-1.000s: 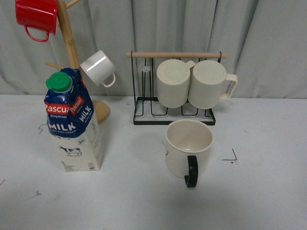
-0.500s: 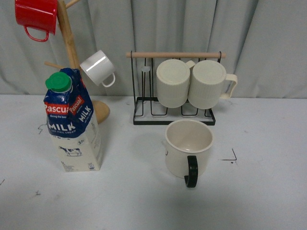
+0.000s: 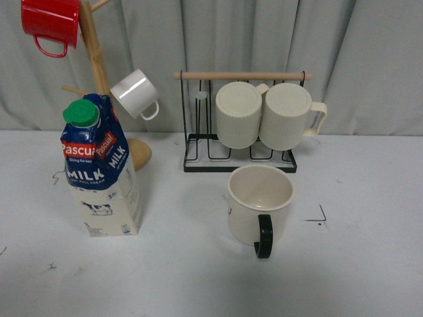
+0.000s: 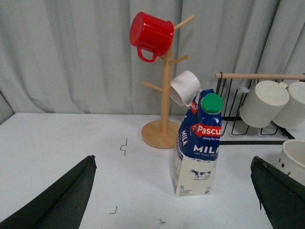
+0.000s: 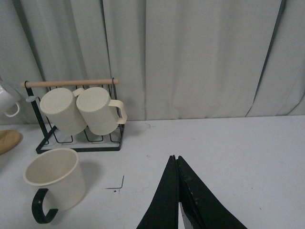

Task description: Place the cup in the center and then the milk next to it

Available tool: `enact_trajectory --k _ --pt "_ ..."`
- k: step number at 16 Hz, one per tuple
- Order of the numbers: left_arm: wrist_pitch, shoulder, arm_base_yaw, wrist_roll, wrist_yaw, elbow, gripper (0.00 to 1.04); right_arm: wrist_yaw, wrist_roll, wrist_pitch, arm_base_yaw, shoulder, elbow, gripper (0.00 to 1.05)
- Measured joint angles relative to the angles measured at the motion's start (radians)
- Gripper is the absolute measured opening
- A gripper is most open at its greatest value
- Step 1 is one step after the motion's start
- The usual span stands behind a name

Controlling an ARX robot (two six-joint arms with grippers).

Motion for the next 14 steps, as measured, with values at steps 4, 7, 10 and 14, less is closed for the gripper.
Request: enact_trajectory --k 4,7,10,14 --pt "0.0 0.0 0.0 0.0 0.0 0.0 0.98 0.0 0.0 -0.092 0.0 -0.09 0.0 0.02" --pt "0.0 0.0 0.0 0.0 0.0 0.0 0.98 0.0 0.0 -0.18 0.0 -0.162 0.001 0.02" --pt "0.002 0.0 0.0 0.0 0.0 0.0 0.98 -0.003 0.0 -0.314 0.0 -0.297 0.0 0.02" --pt "0.0 0.0 0.0 0.0 0.0 0.0 0.98 -0.003 0.0 -0.306 0.0 -0.296 0.0 0.34"
